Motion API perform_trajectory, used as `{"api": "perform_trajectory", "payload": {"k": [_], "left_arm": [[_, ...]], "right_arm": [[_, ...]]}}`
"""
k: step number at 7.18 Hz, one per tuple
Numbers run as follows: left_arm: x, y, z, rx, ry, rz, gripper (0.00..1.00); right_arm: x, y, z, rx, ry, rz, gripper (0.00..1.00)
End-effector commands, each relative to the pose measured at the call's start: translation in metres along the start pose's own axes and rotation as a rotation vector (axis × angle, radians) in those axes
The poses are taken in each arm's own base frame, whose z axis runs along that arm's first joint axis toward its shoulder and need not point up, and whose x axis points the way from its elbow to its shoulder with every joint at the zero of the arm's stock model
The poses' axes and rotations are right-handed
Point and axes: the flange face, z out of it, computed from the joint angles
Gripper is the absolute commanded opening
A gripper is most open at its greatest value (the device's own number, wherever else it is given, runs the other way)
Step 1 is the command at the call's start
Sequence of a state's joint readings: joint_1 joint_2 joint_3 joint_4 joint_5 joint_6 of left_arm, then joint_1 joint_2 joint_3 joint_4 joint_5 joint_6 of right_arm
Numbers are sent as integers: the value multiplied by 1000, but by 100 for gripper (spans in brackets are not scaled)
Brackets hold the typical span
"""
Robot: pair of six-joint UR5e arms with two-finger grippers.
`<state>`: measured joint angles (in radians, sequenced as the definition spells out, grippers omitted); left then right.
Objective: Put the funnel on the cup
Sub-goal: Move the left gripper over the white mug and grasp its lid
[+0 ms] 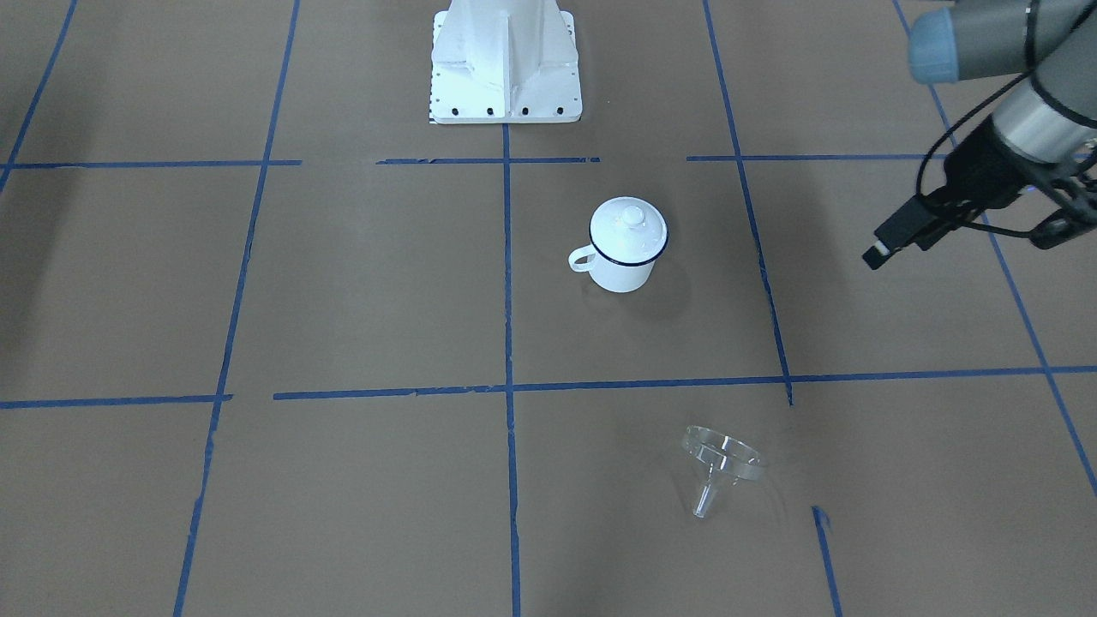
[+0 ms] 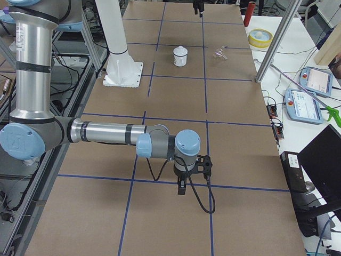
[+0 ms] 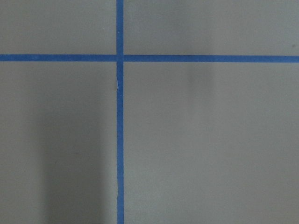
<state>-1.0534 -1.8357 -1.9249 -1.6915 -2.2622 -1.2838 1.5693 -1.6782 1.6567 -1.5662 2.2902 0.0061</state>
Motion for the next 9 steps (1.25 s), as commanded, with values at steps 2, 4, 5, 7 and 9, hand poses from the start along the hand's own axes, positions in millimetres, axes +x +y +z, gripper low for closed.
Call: {"api": "perform_trajectory", "payload": {"k": [2,4,5,7,9], "left_arm": [[135,106,35,-63,-72,-118,100],[150,154,69,-39,-103,-132,100],[152,170,86,-51,-125,-114,100],[159,183,99,-37,-138,-94,99],[159,190,107,-47,-149,-96,89]], "right_arm": [[0,0,0,0,0,0,100],[0,0,0,0,0,0,100],[0,0,0,0,0,0,100],[0,0,0,0,0,0,100],[0,0,0,0,0,0,100]]}}
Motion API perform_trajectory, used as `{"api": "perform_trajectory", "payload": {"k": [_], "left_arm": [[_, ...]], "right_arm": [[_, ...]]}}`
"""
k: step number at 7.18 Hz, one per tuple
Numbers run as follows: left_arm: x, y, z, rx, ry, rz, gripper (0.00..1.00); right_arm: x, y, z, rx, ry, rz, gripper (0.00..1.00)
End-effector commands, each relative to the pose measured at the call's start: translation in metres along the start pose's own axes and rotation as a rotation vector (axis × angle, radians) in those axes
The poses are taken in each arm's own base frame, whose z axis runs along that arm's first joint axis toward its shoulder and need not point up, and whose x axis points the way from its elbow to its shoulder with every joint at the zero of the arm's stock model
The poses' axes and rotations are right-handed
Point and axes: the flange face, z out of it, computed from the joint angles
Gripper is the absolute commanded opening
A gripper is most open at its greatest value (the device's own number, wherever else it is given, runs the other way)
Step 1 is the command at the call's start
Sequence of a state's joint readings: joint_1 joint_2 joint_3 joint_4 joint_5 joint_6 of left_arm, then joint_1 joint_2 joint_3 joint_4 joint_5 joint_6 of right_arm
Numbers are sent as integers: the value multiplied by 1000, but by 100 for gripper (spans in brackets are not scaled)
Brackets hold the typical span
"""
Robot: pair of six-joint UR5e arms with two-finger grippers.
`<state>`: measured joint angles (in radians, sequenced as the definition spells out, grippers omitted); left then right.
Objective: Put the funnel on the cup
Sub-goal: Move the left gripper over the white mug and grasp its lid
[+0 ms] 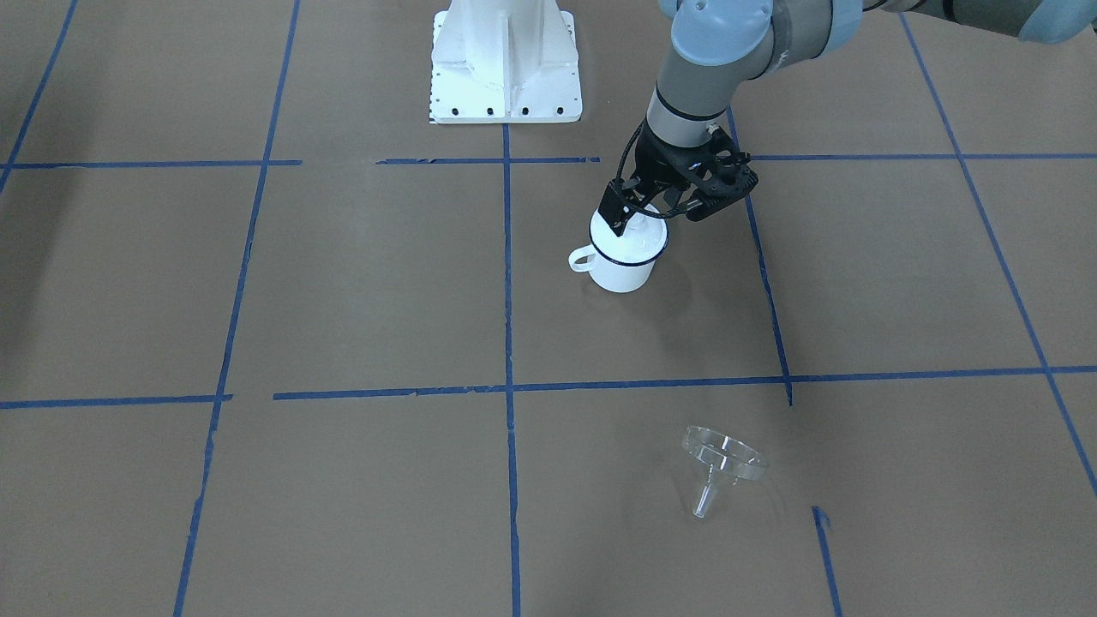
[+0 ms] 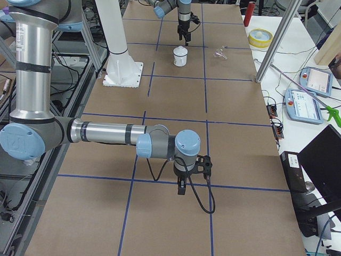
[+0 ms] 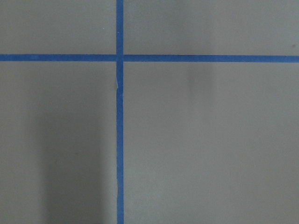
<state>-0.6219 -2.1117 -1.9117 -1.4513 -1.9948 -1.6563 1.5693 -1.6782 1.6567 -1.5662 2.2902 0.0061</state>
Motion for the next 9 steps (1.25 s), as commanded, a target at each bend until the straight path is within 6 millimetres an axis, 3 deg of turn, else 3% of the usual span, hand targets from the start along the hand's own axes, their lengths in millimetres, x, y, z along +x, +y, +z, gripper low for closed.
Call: {"api": "perform_trajectory", "payload": {"k": [1,2,4,5,7,9], "left_arm": [[0,4,8,-5,-12,-3,79],[1,4,7,-5,-12,-3,59],[1,7,7,-8,-9,1,57],[1,6,7,-8,-12,0,47],[2,7,6,-10,-9,1,0],[1,7,0,-6,-2,-6,0]], "right_arm": [[0,0,0,0,0,0,100],[0,0,0,0,0,0,100],[0,0,0,0,0,0,100],[0,0,0,0,0,0,100],[0,0,0,0,0,0,100],[0,0,0,0,0,0,100]]}}
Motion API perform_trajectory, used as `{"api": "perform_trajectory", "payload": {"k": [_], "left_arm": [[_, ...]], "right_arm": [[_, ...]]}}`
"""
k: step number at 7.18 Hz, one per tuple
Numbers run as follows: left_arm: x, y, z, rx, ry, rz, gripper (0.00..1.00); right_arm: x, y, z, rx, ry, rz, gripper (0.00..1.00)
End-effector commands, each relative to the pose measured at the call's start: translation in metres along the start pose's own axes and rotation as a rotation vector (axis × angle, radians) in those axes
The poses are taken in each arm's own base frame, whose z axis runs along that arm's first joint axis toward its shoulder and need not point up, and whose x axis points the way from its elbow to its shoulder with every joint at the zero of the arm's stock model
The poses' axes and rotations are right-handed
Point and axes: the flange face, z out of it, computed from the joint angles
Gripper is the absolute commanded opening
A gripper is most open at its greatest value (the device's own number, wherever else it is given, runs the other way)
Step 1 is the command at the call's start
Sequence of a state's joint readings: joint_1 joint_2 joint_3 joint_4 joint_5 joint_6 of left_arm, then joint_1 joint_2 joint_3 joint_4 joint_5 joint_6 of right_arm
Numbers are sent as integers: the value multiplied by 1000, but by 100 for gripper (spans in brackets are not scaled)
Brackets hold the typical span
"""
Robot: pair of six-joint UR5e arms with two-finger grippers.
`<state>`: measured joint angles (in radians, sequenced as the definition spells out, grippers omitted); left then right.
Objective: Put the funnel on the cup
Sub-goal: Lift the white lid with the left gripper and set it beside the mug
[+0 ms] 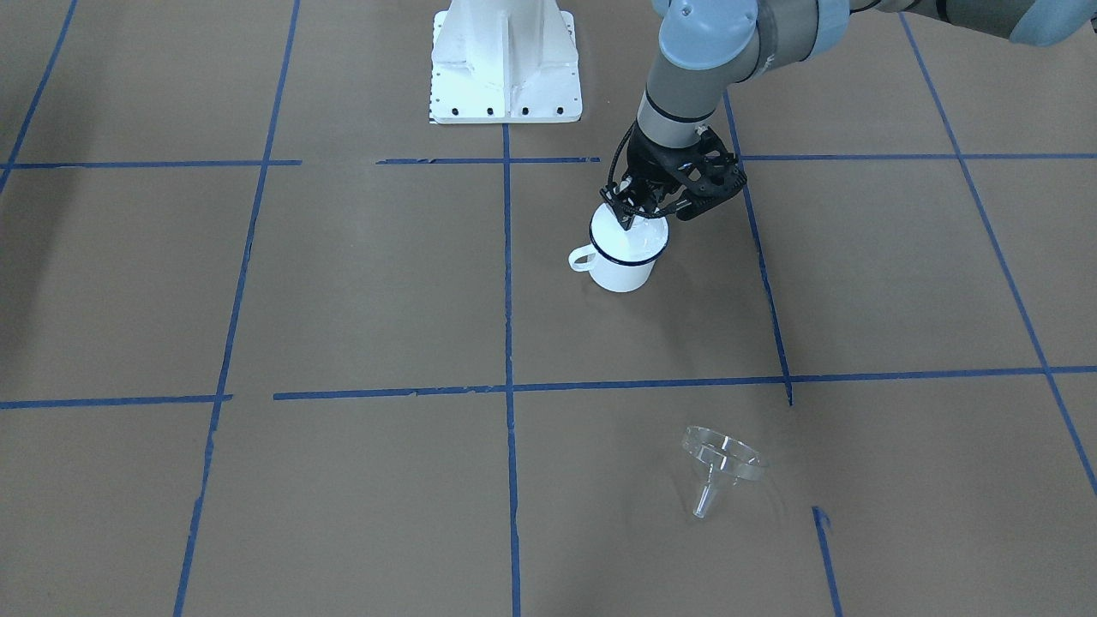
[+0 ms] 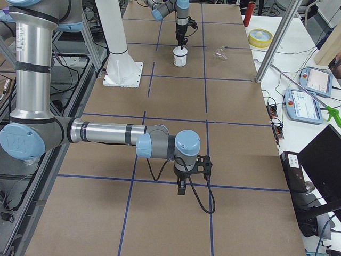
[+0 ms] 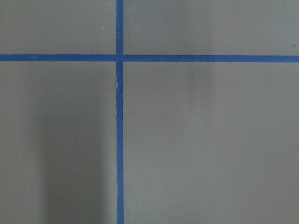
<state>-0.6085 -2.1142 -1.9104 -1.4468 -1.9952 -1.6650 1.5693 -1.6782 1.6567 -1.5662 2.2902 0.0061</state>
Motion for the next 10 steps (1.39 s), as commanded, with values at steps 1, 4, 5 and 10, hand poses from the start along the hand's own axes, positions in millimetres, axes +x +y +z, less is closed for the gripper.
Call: {"api": "perform_trajectory", "payload": {"k": [1,4,5,10], "left_arm": [[-2,-8,-20,18,17,-18,0],[-25,-66,-92,121,64,-99,0],[-49,-74,-79,153,32,-98,0],[-162,-108,61,96,86,-98,0]], "right_arm": [[0,0,0,0,0,0,100],[0,0,0,0,0,0,100],[0,0,0,0,0,0,100],[0,0,1,-1,0,1,100]]}}
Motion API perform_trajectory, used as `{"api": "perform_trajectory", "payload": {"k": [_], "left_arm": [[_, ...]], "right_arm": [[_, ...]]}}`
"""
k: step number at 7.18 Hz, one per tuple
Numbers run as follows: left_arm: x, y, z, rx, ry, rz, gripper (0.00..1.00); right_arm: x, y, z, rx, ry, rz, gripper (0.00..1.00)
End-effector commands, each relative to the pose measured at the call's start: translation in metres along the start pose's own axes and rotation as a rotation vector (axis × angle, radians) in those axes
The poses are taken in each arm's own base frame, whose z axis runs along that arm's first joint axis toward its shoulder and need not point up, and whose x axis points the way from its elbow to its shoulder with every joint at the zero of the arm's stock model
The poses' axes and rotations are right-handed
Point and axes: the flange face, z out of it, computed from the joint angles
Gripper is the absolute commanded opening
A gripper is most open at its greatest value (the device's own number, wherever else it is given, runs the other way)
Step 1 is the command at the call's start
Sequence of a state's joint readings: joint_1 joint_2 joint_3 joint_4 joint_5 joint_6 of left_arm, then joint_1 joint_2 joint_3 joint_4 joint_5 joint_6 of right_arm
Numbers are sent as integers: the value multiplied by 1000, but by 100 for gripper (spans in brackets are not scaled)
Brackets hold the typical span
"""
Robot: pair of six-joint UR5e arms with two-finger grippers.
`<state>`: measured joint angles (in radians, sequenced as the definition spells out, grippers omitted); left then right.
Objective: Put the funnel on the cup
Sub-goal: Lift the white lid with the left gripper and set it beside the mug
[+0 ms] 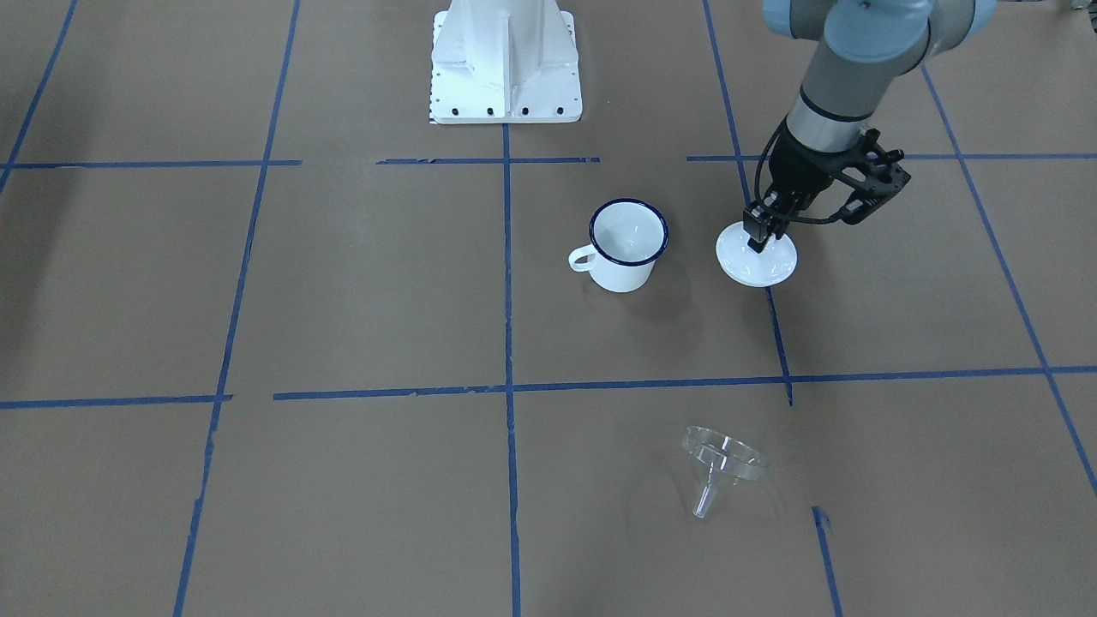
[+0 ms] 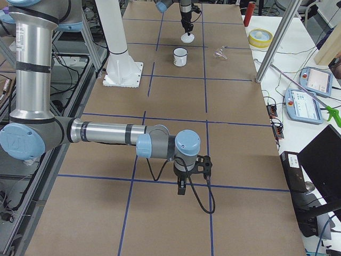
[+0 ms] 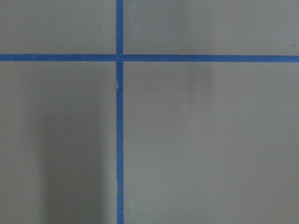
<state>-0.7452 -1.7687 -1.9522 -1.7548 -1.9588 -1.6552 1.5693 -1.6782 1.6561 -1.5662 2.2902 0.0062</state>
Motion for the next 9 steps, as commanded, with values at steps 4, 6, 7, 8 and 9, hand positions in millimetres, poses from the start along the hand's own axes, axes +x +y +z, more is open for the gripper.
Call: {"api": "perform_trajectory", "payload": {"k": [4,6,7,8,9], "left_arm": [[-22,27,64,-65,-2,-6,3],[-20,33,59,-71,6,3,82],[-12,35,46,-61,-7,-4,93],[2,16,23,-21,-1,-27,94],[2,-23,2,33,27,-18,96]], "right_arm": [[0,0,0,0,0,0,100],[0,0,0,0,0,0,100],[0,0,0,0,0,0,100],[0,0,0,0,0,0,100],[0,0,0,0,0,0,100]]}}
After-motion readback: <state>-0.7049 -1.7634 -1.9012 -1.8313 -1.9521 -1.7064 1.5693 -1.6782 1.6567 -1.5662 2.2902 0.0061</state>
